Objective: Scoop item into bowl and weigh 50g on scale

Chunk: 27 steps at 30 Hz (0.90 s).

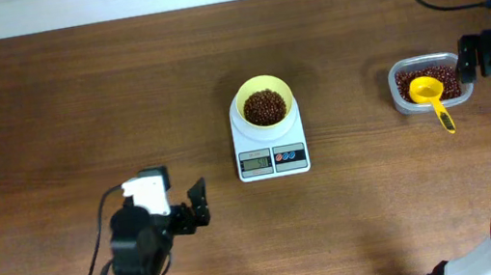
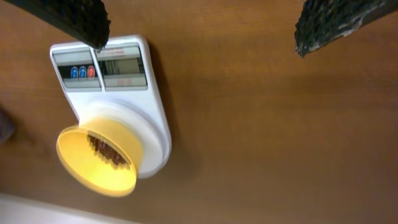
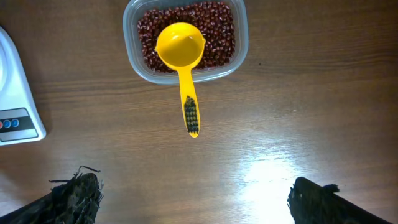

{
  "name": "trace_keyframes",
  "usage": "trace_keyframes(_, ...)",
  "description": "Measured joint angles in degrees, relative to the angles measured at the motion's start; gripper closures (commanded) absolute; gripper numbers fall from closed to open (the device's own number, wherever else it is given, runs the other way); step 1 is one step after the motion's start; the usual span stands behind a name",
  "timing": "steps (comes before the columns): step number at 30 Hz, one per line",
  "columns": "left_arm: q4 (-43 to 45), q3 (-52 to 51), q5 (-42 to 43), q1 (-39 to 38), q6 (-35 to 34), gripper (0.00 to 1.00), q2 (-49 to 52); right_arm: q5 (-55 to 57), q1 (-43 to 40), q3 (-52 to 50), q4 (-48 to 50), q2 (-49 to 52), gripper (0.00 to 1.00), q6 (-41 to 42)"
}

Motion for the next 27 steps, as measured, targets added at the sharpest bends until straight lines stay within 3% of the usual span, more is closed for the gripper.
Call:
trace_keyframes(6,15.9,-7.8,4.0,7.0,2.7,0.01,-10.7,0.0,0.0,0.0,0.0,0.0,0.01,0.0)
trace_keyframes(12,31.9,-15.8,4.9,9.3,3.3,0.01,-16.9,0.0,0.0,0.0,0.0,0.0,0.01,0.0)
trace_keyframes(19,33.0,-16.6,4.6,9.4,4.2,0.01,-21.4,0.0,0.0,0.0,0.0,0.0,0.01,0.0)
trace_keyframes(27,22.2,-16.7,3.5,9.4,6.1,0.01,-29.2,0.0,0.0,0.0,0.0,0.0,0.01,0.0)
